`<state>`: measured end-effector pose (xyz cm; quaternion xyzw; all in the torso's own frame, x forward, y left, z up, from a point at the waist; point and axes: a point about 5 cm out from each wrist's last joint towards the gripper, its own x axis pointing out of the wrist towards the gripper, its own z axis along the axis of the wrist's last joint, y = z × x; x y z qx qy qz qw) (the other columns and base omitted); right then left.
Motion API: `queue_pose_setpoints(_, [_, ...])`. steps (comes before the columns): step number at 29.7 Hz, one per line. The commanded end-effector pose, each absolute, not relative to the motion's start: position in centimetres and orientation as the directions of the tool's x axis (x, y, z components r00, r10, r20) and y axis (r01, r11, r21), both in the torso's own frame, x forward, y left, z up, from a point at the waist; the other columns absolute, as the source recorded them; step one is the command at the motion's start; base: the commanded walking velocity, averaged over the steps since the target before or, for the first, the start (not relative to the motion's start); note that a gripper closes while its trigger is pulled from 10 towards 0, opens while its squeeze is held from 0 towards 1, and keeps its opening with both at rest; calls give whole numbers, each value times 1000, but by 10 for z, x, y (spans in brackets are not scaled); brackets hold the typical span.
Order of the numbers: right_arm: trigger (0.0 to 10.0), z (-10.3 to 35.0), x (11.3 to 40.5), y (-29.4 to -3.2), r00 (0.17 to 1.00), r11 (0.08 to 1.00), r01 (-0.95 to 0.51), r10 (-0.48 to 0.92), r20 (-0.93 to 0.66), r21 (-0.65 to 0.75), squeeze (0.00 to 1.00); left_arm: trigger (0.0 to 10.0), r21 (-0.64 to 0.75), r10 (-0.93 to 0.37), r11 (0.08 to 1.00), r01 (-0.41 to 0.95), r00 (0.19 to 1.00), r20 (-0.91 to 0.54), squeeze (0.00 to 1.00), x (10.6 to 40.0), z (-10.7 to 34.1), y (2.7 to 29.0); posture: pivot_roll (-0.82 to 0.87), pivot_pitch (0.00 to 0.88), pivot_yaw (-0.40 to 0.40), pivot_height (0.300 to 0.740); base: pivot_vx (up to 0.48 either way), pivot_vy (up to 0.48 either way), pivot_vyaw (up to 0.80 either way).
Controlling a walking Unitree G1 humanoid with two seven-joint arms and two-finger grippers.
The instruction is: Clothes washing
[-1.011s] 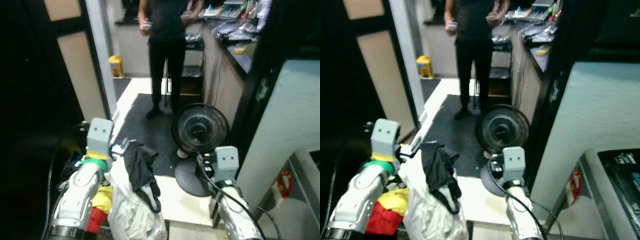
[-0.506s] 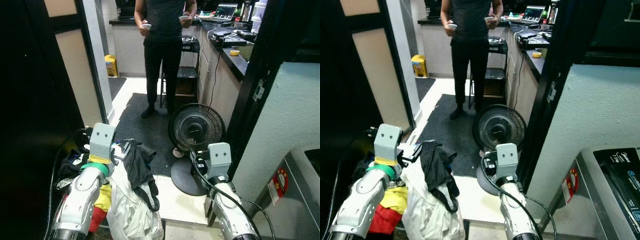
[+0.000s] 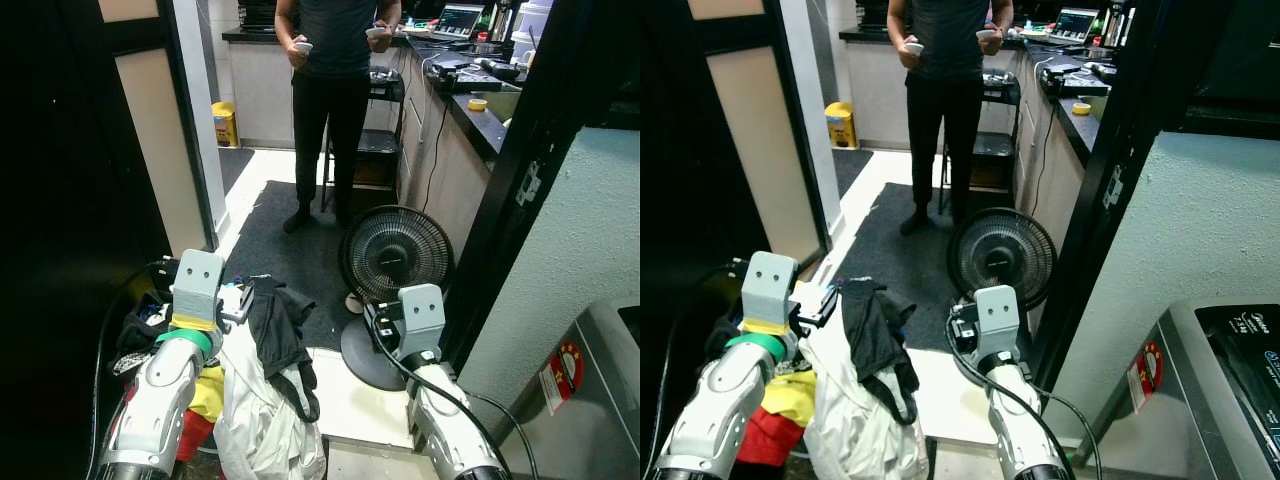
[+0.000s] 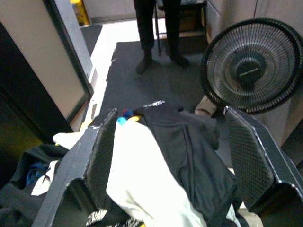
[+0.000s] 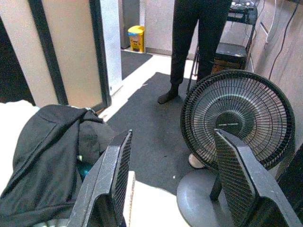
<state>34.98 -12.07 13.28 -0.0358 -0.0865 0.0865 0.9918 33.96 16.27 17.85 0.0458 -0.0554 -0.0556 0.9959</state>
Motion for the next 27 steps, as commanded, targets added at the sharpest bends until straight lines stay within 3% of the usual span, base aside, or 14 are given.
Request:
queue_pose_setpoints(1, [10000, 127, 348, -115, 971, 978, -183, 196, 141, -100, 0, 10000, 105, -89, 991, 79, 992, 88, 0, 340, 172, 166, -42, 38, 42, 740, 379, 0, 794])
queue_pose_setpoints(14, [10000, 126, 347, -115, 971, 977, -184, 198, 133, -104, 0, 10000, 103, -82, 992, 73, 993, 89, 0, 340, 172, 167, -45, 39, 39, 740, 364, 0, 736])
queue_pose_setpoints(22, [10000, 127, 349, -117, 972, 978, -178, 191, 134, -104, 0, 10000, 92, -70, 994, 61, 994, 90, 0, 341, 172, 168, -46, 36, 38, 740, 347, 0, 0])
queue_pose_setpoints(27, [10000, 126, 348, -119, 974, 979, -174, 188, 128, -108, 0, 10000, 63, -67, 996, 62, 994, 86, 0, 342, 172, 170, -52, 33, 37, 740, 0, 0, 0])
